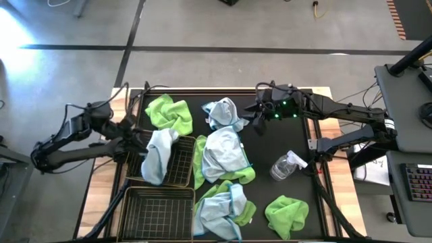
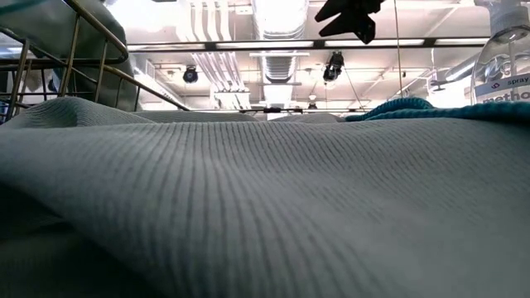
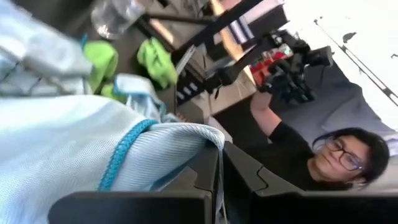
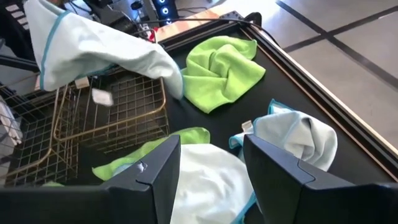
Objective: Sort microfiber towel by color & place in baskets
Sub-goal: Put the top right light blue towel into the top wire basket, then put the top left green towel into the bottom wire basket
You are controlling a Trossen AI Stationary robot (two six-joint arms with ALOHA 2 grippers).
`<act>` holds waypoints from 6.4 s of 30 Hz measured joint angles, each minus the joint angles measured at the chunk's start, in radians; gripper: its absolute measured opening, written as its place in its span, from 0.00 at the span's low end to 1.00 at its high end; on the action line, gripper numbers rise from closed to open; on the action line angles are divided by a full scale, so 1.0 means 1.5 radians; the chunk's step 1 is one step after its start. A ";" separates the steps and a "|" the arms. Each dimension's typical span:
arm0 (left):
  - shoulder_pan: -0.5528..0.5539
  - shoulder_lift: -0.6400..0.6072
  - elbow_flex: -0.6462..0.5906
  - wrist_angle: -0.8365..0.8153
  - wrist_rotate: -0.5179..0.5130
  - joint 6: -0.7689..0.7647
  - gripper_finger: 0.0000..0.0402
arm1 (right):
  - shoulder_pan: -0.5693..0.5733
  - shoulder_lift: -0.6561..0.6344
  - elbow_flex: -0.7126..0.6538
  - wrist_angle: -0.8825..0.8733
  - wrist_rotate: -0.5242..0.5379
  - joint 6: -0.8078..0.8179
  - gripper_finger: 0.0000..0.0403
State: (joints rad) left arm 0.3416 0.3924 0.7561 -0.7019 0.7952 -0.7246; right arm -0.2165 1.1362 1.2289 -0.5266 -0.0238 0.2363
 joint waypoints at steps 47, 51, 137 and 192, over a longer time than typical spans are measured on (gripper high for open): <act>-0.001 0.161 0.049 -0.253 -0.381 0.337 0.31 | 0.000 0.000 0.000 -0.122 0.000 -0.054 0.42; -0.001 0.180 0.108 -0.256 -0.476 0.390 0.31 | 0.000 0.000 0.000 -0.120 0.000 -0.075 0.42; 0.251 0.598 0.068 -0.108 -0.513 0.557 0.31 | 0.000 0.000 -0.099 -0.169 0.000 -0.122 0.42; 0.340 0.885 0.480 -0.337 -0.597 0.672 0.31 | 0.000 0.000 -0.128 -0.173 0.000 -0.123 0.42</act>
State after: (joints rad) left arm 0.8518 1.7204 1.4754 -1.2076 -0.0998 0.2832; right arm -0.2165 1.1366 1.0367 -0.7858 -0.0238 0.0519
